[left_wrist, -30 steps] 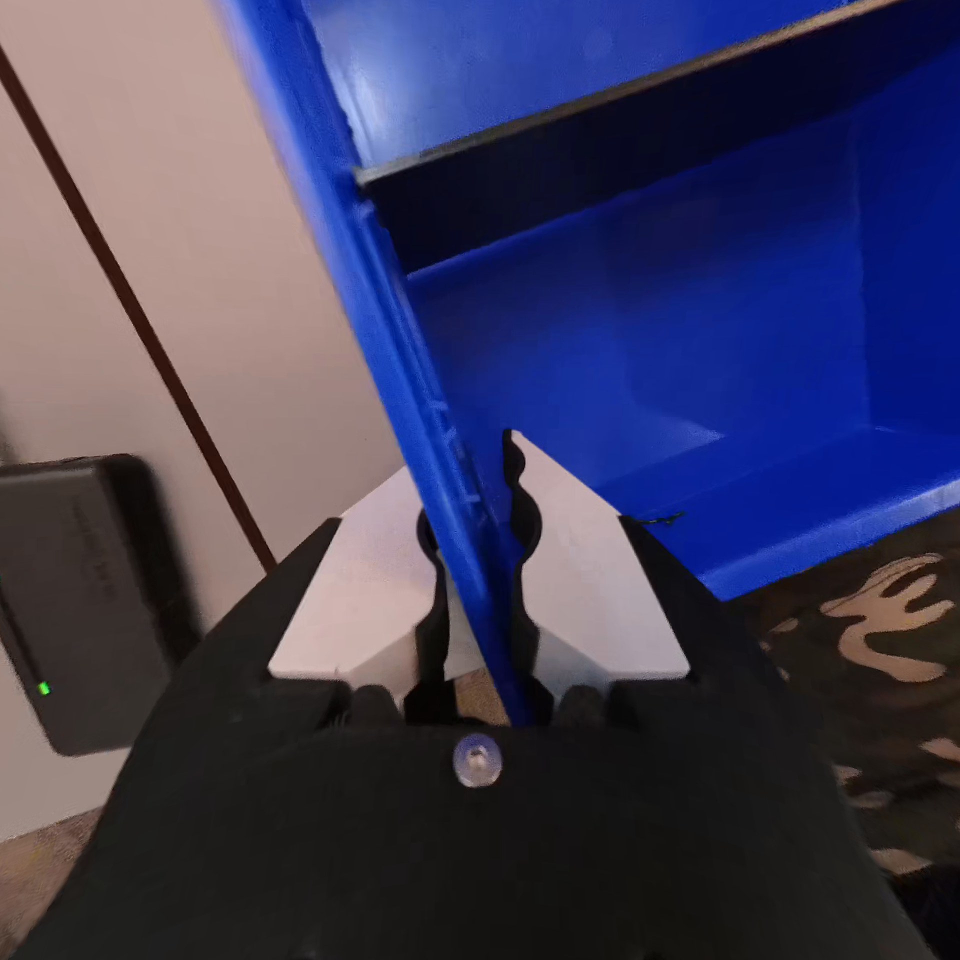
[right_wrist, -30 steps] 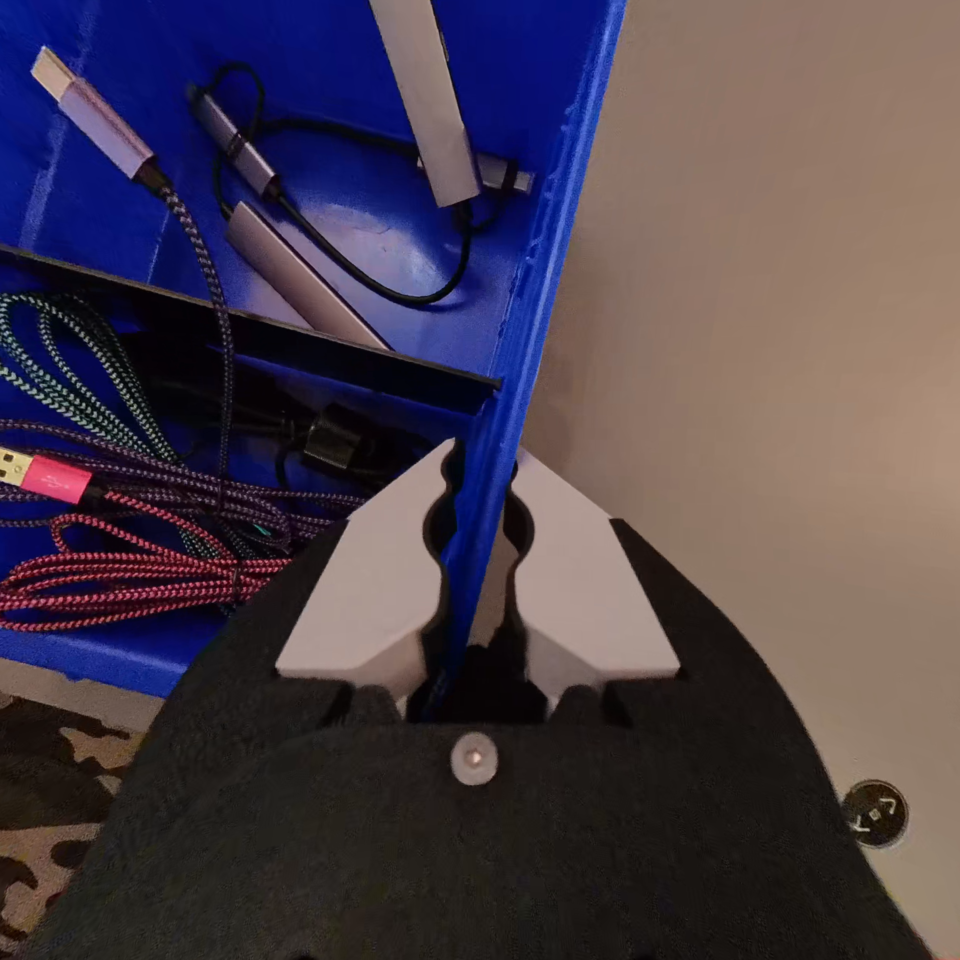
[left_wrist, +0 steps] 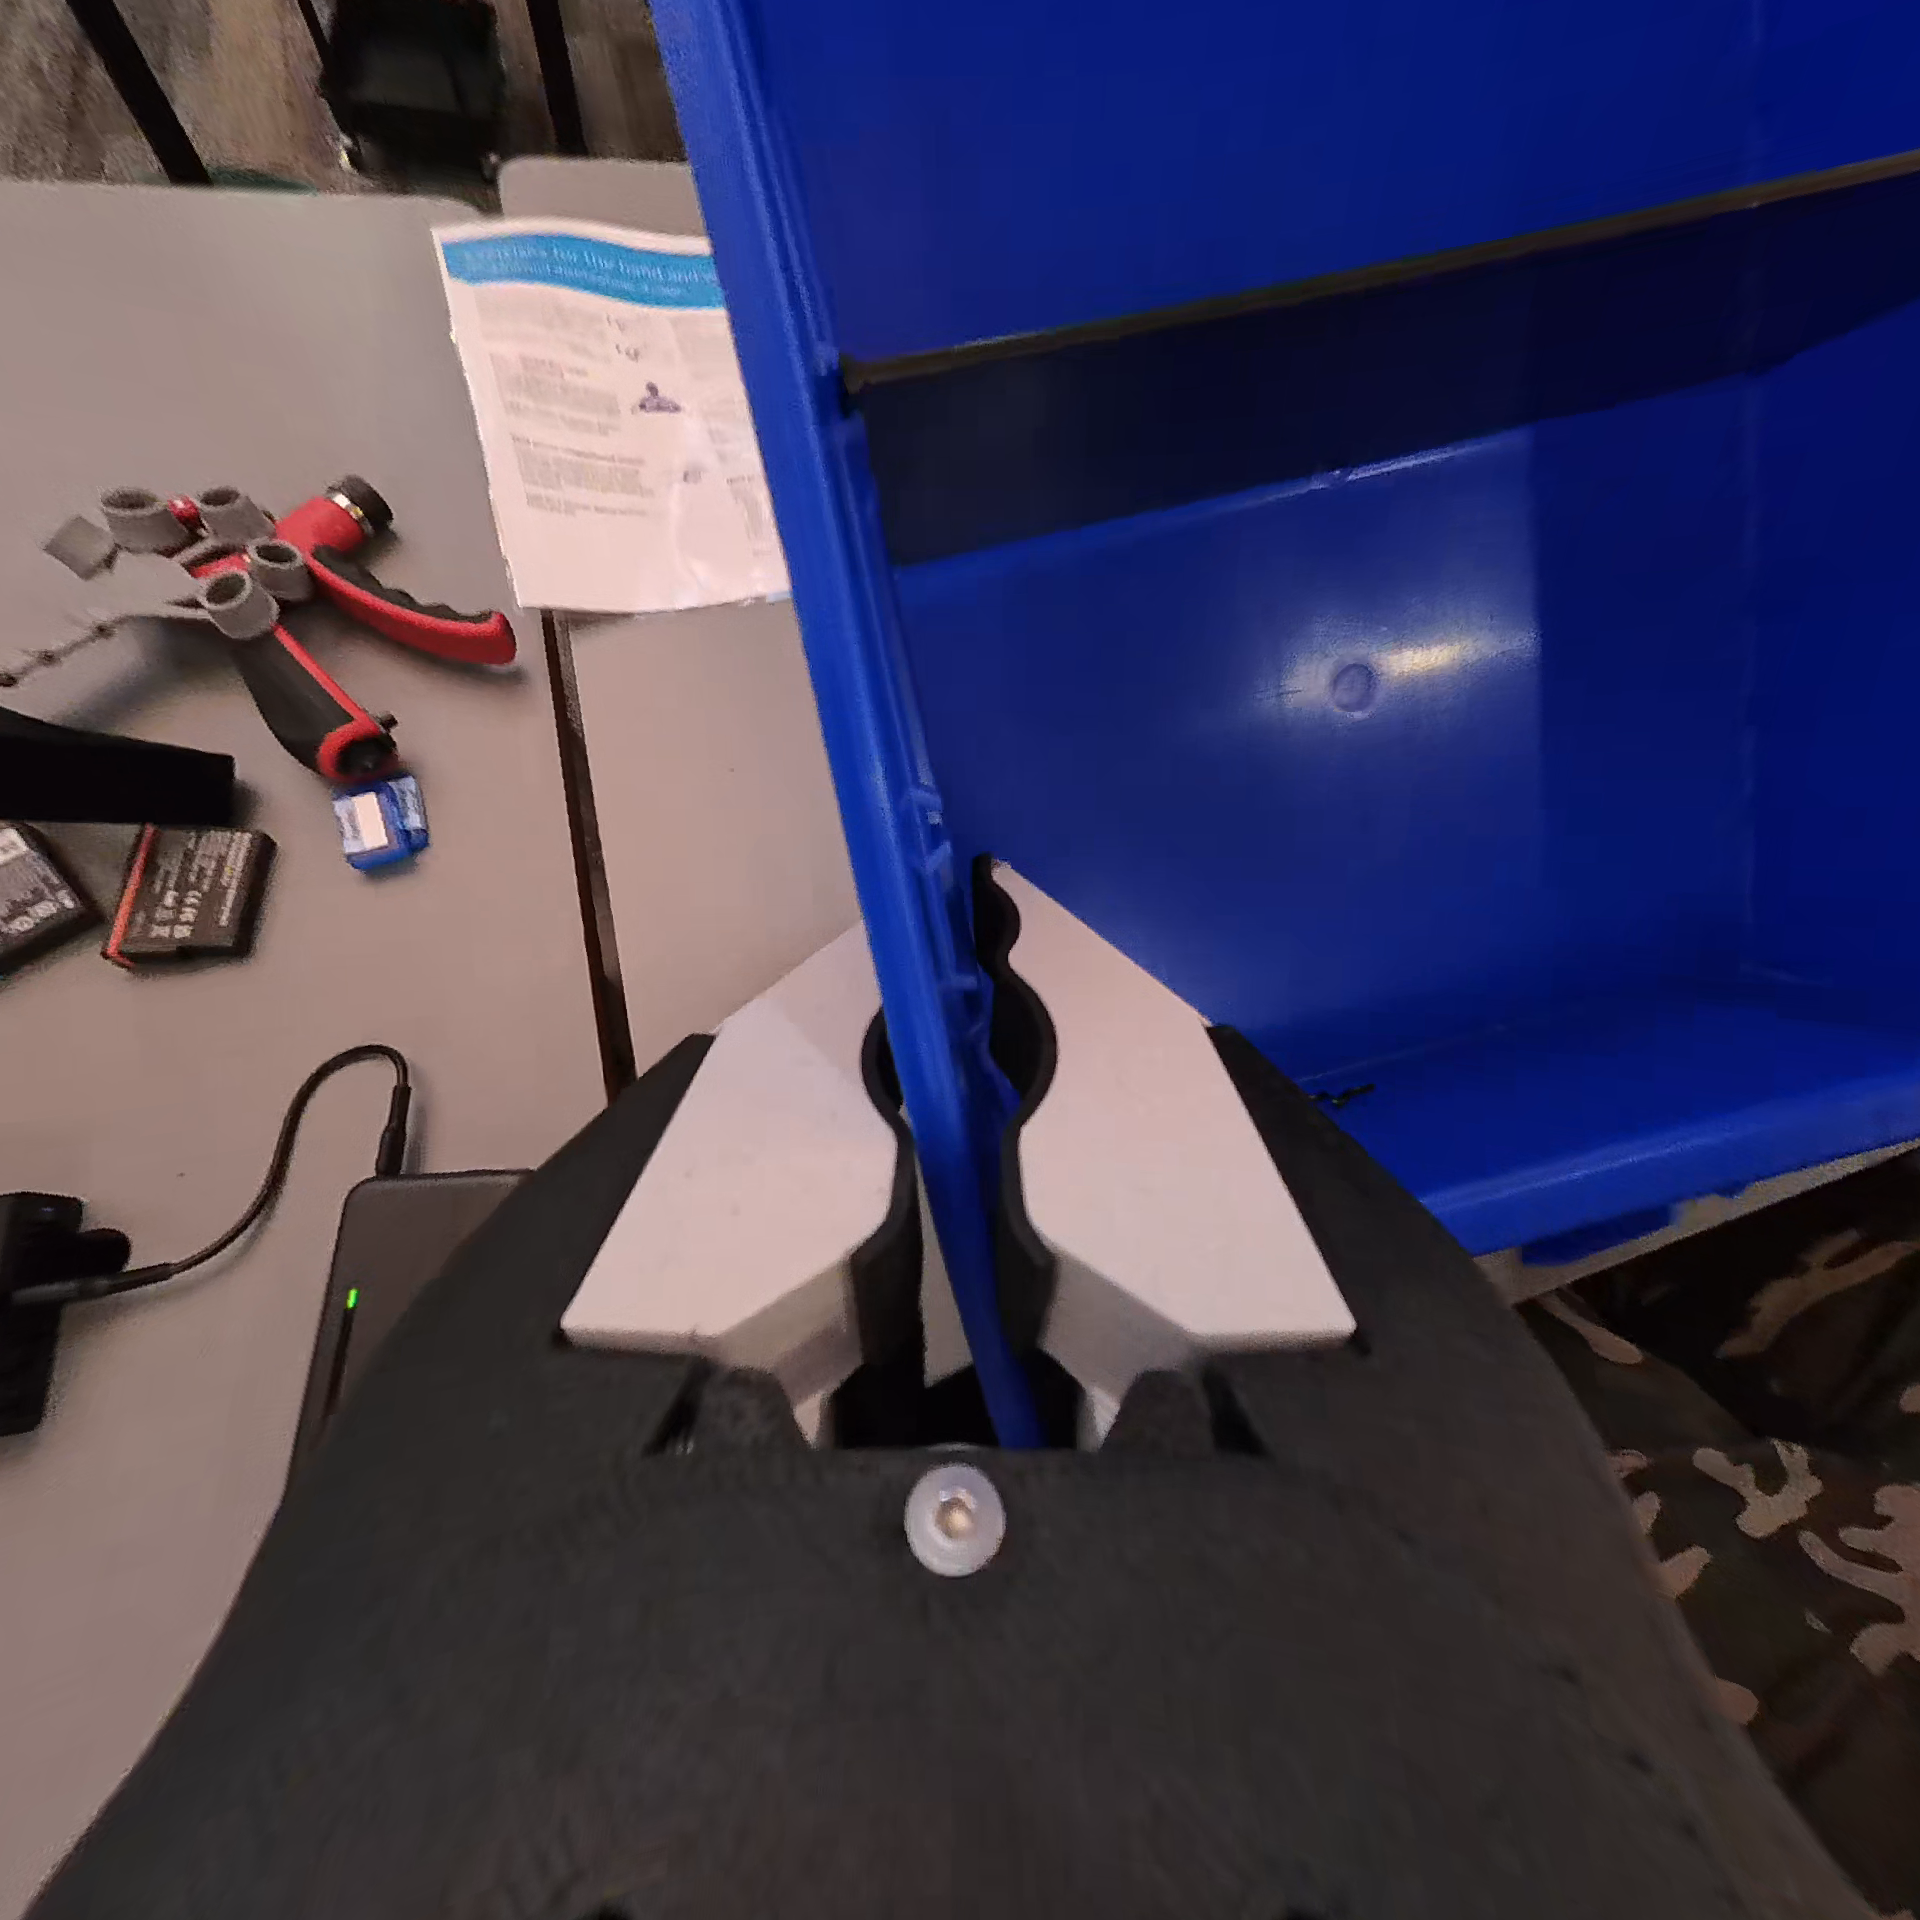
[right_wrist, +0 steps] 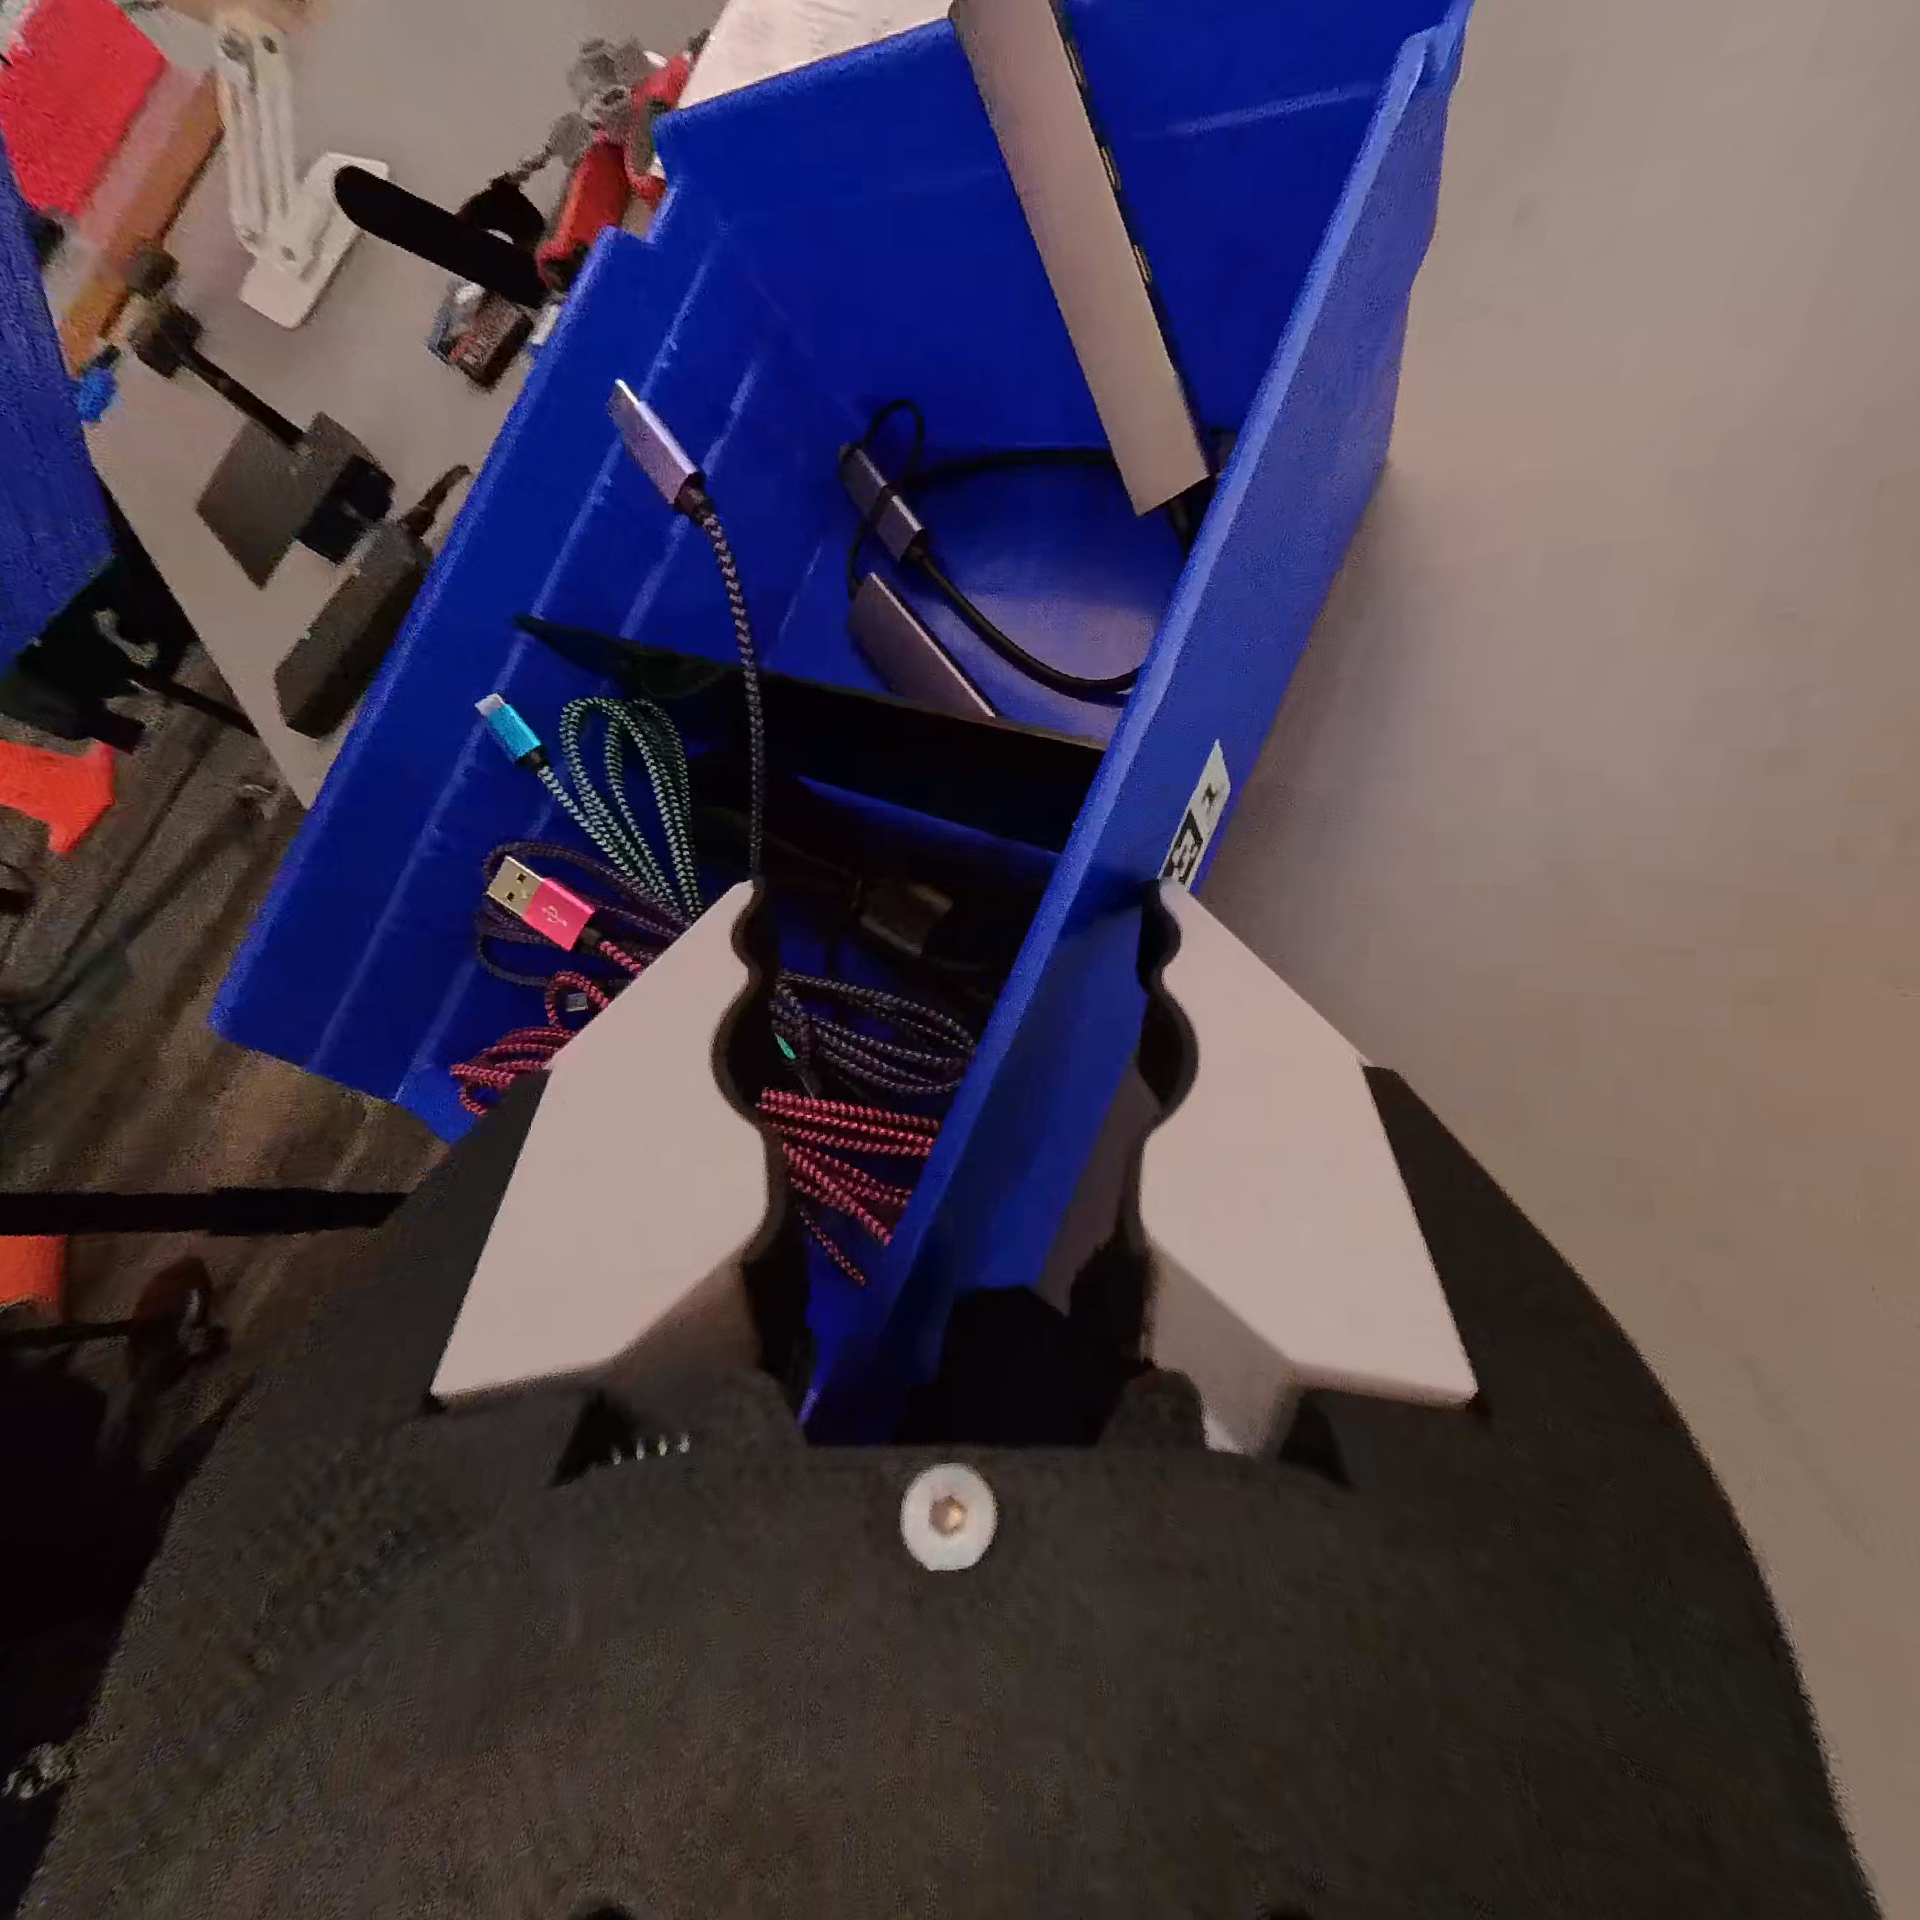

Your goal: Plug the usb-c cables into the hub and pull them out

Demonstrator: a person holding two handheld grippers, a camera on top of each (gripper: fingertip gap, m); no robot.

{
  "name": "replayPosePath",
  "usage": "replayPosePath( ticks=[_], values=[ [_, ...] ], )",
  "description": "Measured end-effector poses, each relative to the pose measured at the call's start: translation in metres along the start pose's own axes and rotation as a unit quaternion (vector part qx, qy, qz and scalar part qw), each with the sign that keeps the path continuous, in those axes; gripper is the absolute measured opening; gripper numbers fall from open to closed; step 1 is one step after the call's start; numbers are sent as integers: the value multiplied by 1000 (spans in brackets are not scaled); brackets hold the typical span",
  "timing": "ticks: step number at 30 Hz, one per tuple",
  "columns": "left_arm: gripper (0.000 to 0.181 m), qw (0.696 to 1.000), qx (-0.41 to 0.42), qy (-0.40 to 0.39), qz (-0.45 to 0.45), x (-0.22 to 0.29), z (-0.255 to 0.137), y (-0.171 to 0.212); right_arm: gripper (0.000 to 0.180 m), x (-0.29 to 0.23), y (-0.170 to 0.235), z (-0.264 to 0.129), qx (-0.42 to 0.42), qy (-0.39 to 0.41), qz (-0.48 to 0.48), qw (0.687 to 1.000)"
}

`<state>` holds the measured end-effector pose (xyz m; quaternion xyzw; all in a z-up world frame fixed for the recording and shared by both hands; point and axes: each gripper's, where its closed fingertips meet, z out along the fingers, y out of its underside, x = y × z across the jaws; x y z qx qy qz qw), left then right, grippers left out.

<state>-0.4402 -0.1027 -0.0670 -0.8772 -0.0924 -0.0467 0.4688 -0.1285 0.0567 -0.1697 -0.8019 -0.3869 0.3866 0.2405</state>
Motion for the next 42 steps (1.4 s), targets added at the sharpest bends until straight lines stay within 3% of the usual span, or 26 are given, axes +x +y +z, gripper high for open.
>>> replayPosePath(
  ticks=[1, 6, 10, 15, 20, 24, 26, 31, 37, 42],
  values=[
    [2, 1000, 5, 1, 1, 2, -5, -5, 72, -14, -1, 11, 4, -9, 0, 1000],
    [2, 999, 29, 8, 18, 19, -22, -25, 95, -78, -3, 59, -4, -86, -2, 996],
    [2, 999, 40, 26, 26, 44, -28, -39, 107, -97, -14, 51, 13, -120, -1, 993],
    [2, 995, 46, 75, 47, 106, -16, -56, 110, -65, -56, -40, 145, -113, 3, 983],
    [2, 988, 23, 139, 69, 200, 27, -56, 113, -50, -91, -212, 380, -124, -55, 915],
    [3, 978, -21, 183, 96, 283, 72, -40, 132, -67, -83, -304, 460, -115, -118, 873],
    [2, 973, -34, 198, 111, 326, 96, -32, 141, -59, -76, -321, 467, -76, -121, 873],
    [3, 952, -89, 265, 127, 431, 153, 5, 141, -18, -52, -339, 457, -10, -109, 883],
    [8, 953, -136, 234, 139, 500, 220, 48, 137, 90, -15, -345, 419, 67, -54, 904],
    [14, 944, -181, 248, 123, 539, 252, 79, 134, 156, 3, -358, 412, 86, 1, 907]
  ],
)
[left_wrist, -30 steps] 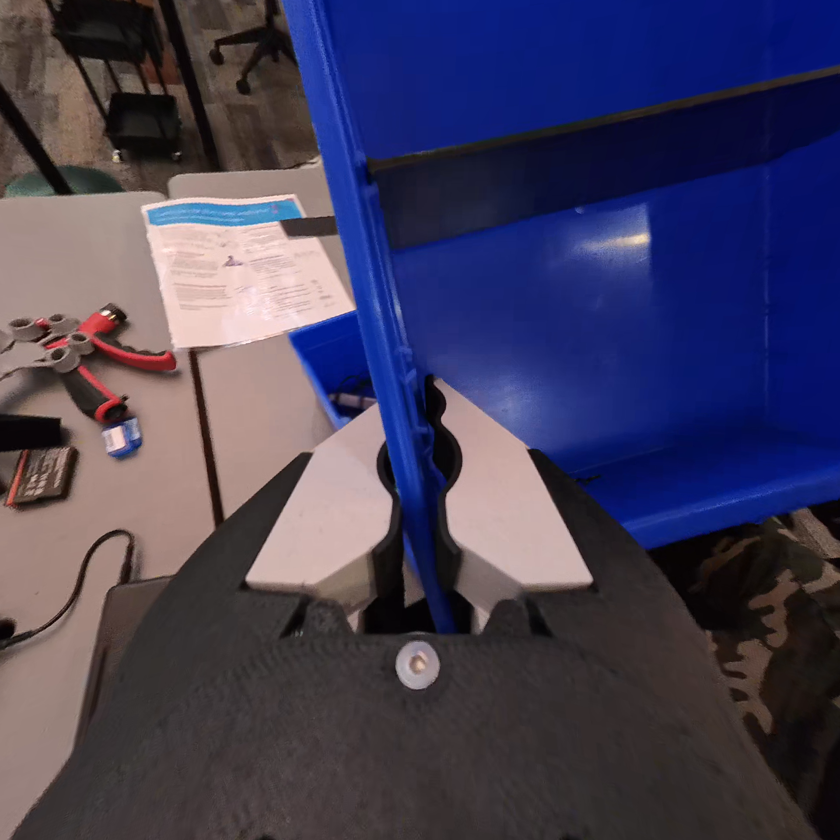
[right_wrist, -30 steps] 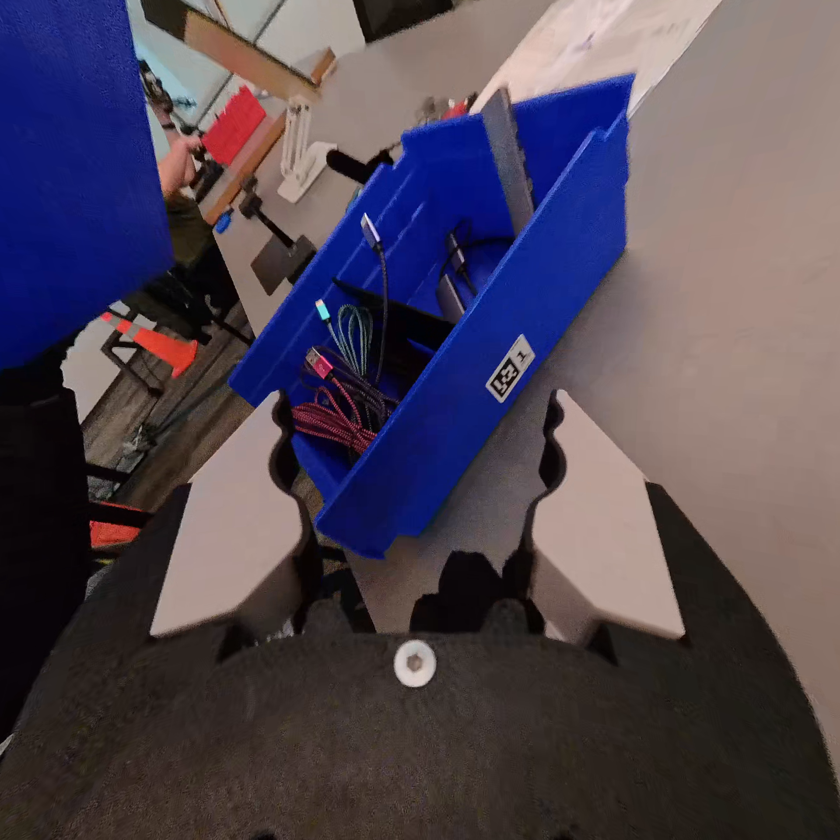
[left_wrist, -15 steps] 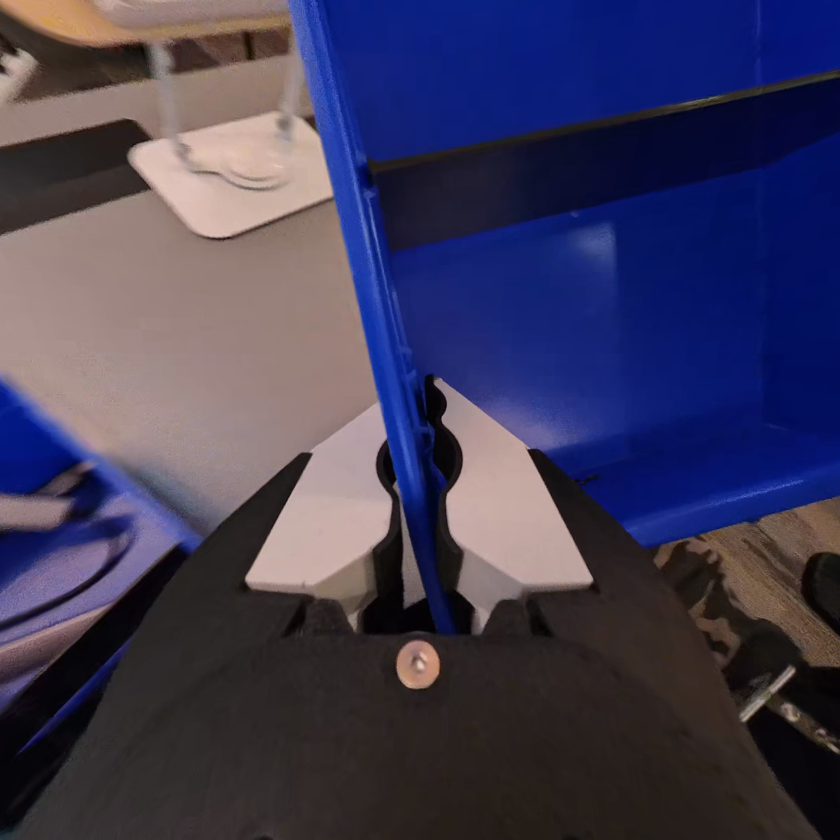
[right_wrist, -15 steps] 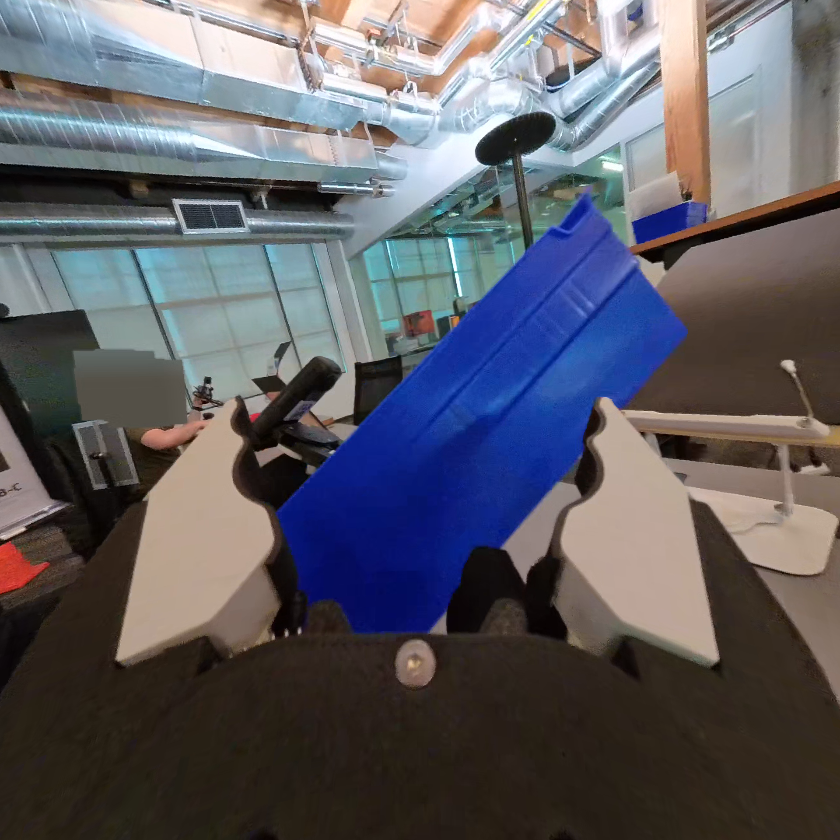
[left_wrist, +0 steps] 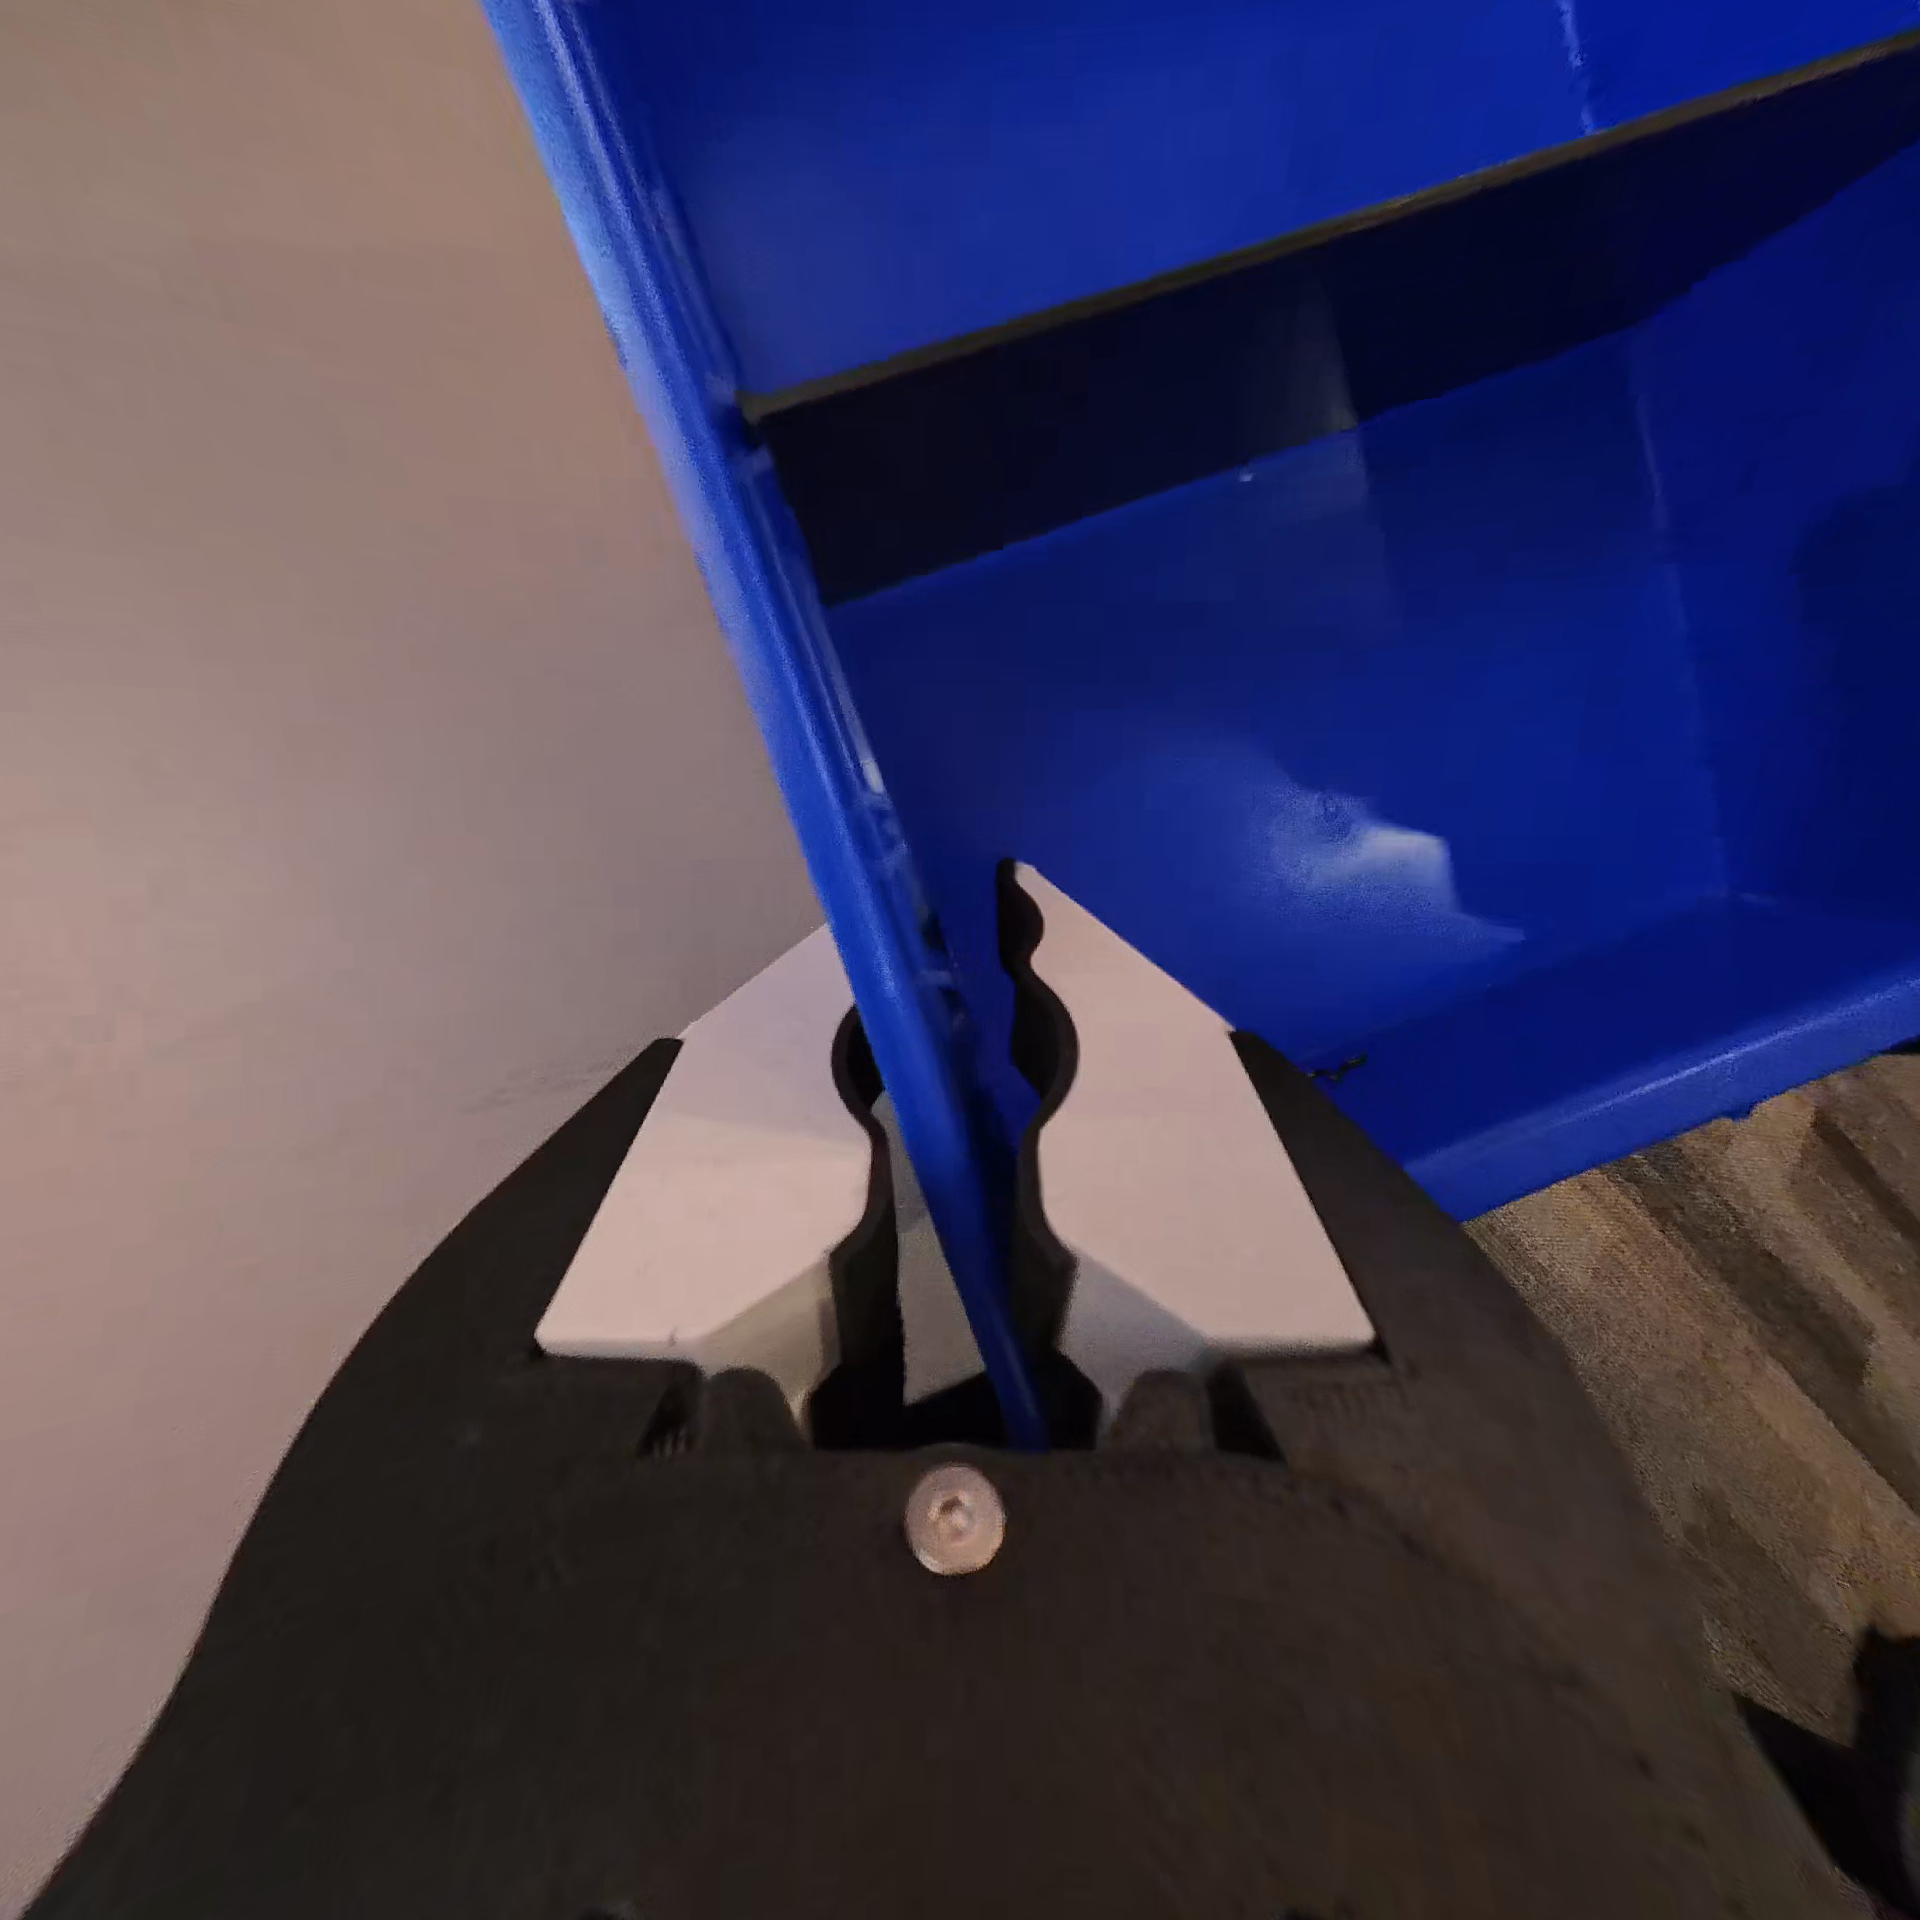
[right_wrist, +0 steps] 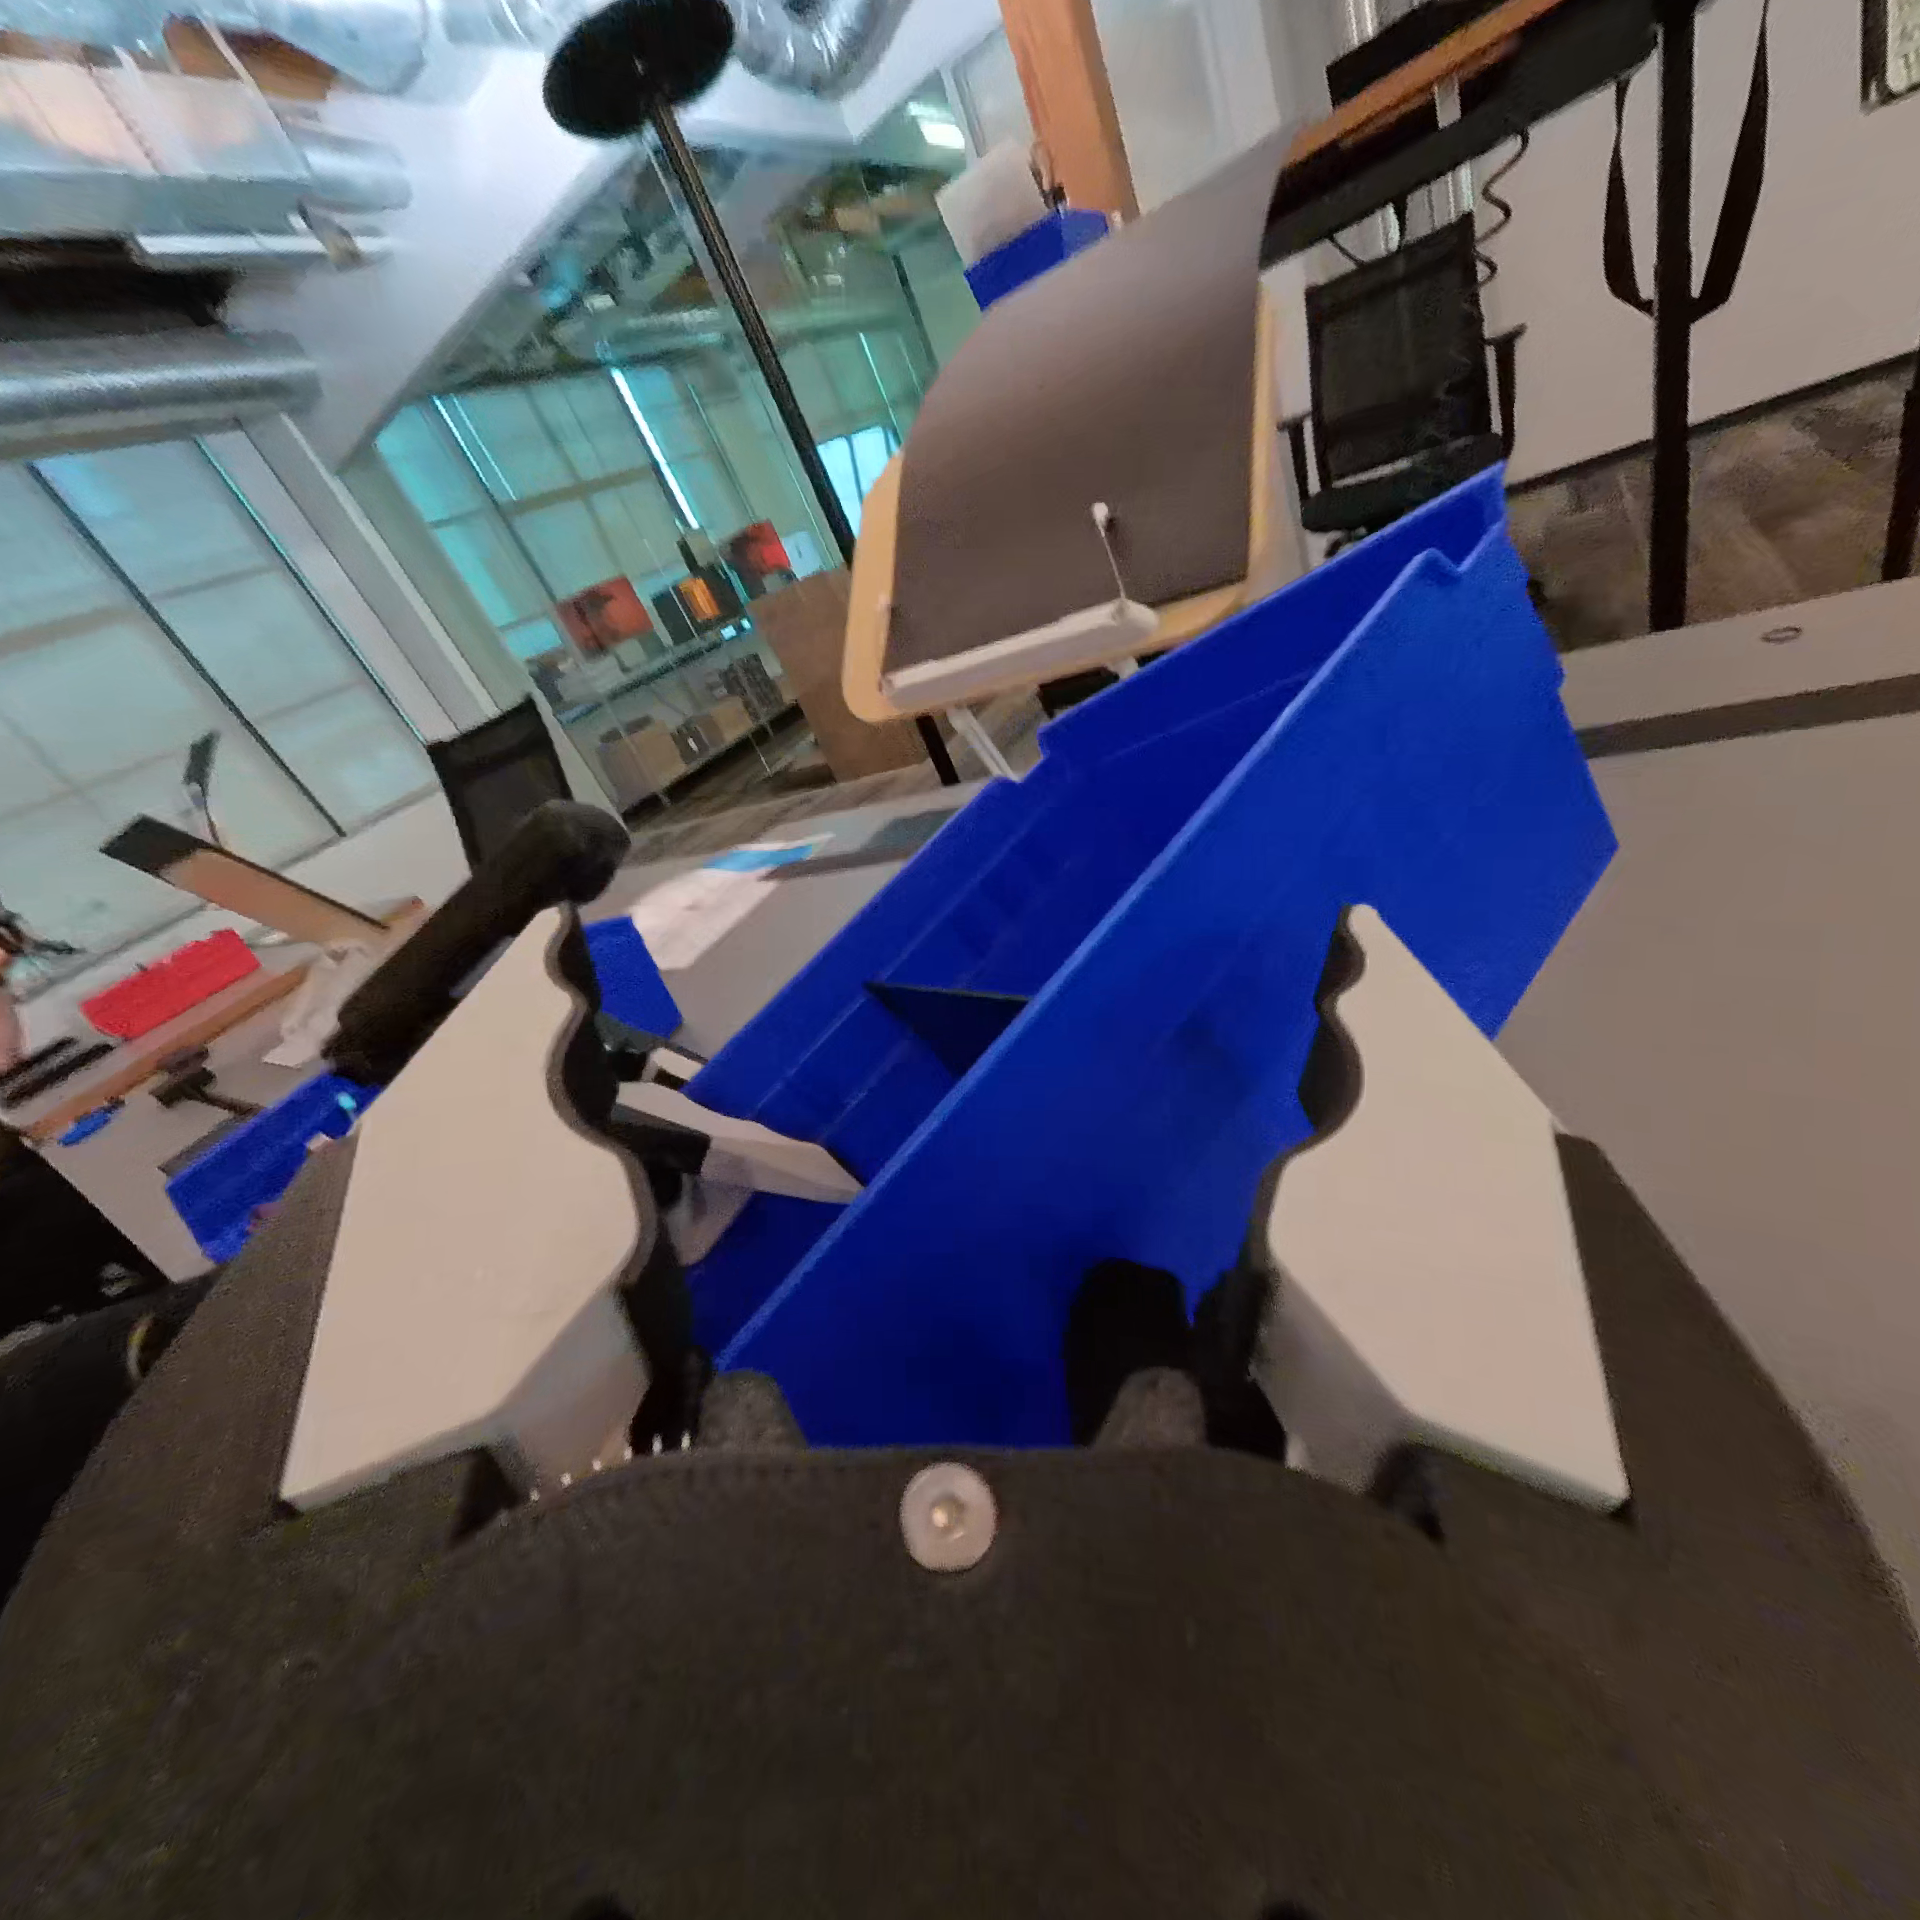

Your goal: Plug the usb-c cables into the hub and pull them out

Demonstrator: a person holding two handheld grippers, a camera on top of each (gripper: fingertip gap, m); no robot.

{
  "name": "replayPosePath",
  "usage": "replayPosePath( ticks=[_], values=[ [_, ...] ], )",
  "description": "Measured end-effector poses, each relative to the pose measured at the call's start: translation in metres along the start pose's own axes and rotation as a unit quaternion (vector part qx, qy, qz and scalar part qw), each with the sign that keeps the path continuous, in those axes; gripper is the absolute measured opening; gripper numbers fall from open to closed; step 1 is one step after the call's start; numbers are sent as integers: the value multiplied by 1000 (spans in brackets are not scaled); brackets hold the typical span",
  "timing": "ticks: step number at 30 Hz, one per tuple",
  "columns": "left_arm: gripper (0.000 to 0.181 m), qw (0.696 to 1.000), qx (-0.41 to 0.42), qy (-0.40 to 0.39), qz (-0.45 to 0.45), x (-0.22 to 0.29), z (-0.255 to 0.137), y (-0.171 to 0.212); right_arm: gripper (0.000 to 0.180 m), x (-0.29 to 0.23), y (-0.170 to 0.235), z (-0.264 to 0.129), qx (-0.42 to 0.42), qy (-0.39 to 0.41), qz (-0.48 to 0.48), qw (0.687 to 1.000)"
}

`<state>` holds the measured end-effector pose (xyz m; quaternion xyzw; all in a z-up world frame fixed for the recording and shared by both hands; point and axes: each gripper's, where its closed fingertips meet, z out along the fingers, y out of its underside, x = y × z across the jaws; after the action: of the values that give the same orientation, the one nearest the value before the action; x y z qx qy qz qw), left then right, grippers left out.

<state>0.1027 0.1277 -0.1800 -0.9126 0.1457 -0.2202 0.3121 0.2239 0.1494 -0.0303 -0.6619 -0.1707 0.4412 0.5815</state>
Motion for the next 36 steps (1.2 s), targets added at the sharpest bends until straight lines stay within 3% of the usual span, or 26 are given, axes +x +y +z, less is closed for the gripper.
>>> replayPosePath(
  ticks=[3, 6, 12, 19, 22, 24, 26, 28, 31, 33, 36],
  values=[
    [20, 1000, -24, 0, 1, 8, 22, 5, 133, 26, 21, 0, -45, 24, -41, 998],
    [26, 999, -34, 11, -8, 17, 36, 7, 126, 46, 23, -5, -41, 22, -26, 999],
    [59, 999, -35, 28, -10, 46, 58, 0, 119, 94, 37, -8, -85, 52, -38, 994],
    [112, 991, -23, 114, -59, 97, 76, -21, 110, 172, 34, -9, -97, 105, -16, 990],
    [115, 980, -17, 181, -87, 113, 69, -26, 106, 195, 32, -11, -103, 111, -4, 988],
    [107, 958, 32, 254, -131, 119, 43, -39, 106, 201, 24, -14, -101, 124, -27, 987],
    [84, 937, 107, 301, -143, 114, -4, -51, 105, 200, 11, -20, -93, 142, -50, 984],
    [84, 940, 131, 295, -112, 104, -52, -45, 105, 194, -9, -28, -80, 176, -115, 974],
    [84, 964, 167, 199, -53, 60, -129, -30, 107, 178, -33, -38, -72, 219, -203, 952],
    [84, 980, 180, 78, -22, 6, -182, -15, 105, 157, -51, -42, -62, 244, -264, 931],
    [83, 977, 184, -106, -21, -91, -271, 26, 98, 96, -70, -31, -38, 222, -329, 917]
  ],
)
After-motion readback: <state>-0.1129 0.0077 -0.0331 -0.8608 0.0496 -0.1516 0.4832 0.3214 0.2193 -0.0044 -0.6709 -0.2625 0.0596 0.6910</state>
